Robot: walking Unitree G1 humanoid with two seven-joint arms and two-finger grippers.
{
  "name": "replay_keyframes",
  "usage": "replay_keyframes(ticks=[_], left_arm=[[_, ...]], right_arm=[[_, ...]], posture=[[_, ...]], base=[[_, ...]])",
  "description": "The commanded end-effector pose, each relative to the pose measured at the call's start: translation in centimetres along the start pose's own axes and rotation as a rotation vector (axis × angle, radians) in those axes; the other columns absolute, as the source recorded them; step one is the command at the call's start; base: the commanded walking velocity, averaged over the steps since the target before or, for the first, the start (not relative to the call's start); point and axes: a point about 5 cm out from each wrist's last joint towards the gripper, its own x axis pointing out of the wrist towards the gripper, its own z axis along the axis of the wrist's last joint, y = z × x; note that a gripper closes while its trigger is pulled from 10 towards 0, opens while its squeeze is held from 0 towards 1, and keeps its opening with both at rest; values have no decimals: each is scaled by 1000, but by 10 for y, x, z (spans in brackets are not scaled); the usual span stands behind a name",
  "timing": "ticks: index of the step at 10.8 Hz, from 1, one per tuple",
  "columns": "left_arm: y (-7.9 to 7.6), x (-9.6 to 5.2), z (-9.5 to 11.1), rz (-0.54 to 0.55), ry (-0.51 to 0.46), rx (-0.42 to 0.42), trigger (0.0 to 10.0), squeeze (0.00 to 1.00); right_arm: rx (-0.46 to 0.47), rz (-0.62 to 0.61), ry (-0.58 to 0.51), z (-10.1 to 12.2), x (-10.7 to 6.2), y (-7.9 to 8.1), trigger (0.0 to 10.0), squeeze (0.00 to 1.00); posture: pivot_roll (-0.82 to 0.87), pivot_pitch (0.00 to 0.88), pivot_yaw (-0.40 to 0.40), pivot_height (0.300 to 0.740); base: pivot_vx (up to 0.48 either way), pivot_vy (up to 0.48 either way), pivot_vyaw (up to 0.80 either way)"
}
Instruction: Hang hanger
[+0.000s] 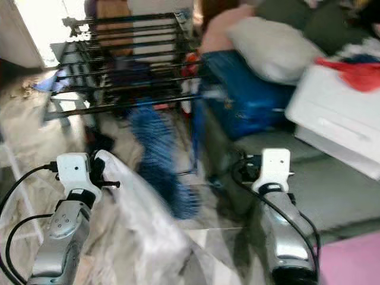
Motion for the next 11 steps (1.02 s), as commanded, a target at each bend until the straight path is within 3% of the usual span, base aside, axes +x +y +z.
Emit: replay_keyframes(ticks=[1, 11], left_arm=[[3, -1, 6, 12, -21, 6, 10000, 0], [-11, -5, 8, -49, -30, -17, 10000, 0]], right_arm=[[-9, 13, -5, 3, 0, 2, 10000, 0], [-17, 27, 6, 4, -1, 4, 10000, 0]], posture=[[-88, 0, 9, 740], [-89, 0, 6, 740]], base=[[0, 255, 0], [0, 0, 0]])
